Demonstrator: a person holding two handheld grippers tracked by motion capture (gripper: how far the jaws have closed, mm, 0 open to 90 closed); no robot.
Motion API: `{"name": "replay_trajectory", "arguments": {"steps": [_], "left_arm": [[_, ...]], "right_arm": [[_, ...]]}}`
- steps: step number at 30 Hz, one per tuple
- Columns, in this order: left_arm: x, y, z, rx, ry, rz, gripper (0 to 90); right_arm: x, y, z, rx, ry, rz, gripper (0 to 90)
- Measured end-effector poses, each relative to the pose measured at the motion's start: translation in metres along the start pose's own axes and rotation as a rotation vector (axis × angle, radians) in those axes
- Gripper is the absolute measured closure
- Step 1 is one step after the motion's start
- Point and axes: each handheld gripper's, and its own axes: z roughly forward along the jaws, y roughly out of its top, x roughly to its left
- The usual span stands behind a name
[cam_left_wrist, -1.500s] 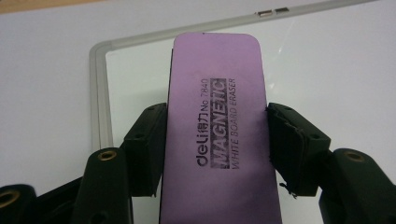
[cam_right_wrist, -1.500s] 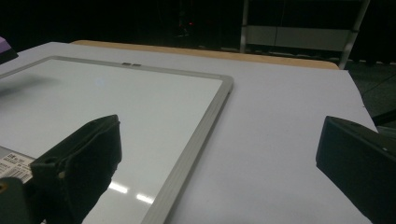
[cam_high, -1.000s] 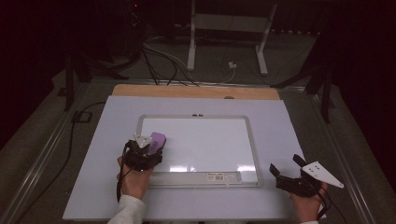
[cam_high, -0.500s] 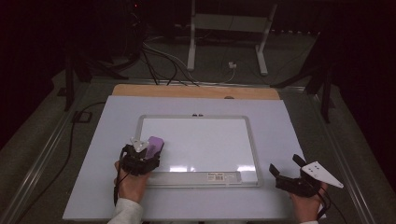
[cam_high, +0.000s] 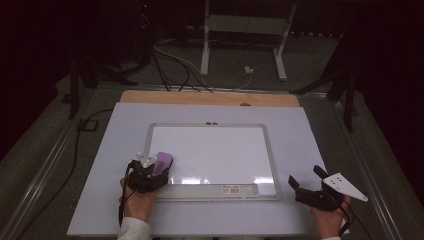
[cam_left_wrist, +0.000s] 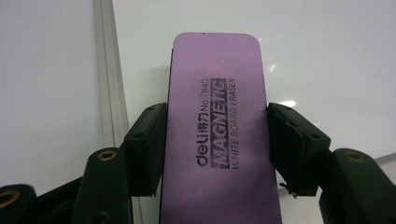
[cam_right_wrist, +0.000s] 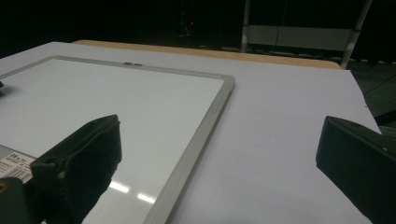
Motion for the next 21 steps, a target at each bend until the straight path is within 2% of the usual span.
{"name": "replay_trajectory", "arguments": {"steps": [6,11,14,17,19,21], "left_arm": [[-0.001,-0.002,0.004,0.014,0.005,0.007,41.9],[0.000,-0.002,0.004,0.005,-0.004,0.011,41.4],[-0.006,-0.002,-0.001,-0.036,0.013,0.054,34.5],[-0.014,0.000,-0.008,-0.077,0.022,0.129,30.7],[-0.019,0.001,-0.010,-0.079,0.025,0.177,30.7],[-0.023,0.001,-0.010,-0.064,0.032,0.204,31.5]], "right_arm": [[0.000,0.000,0.000,0.000,0.000,-0.001,0.6],[0.000,0.000,0.000,-0.001,0.000,0.001,0.6],[0.000,0.000,0.000,-0.002,-0.001,-0.001,0.6],[0.000,0.000,0.000,-0.001,-0.001,0.001,0.6],[0.000,0.000,0.000,0.000,-0.001,0.000,0.6],[0.000,0.000,0.000,-0.001,0.000,-0.001,0.6]]}}
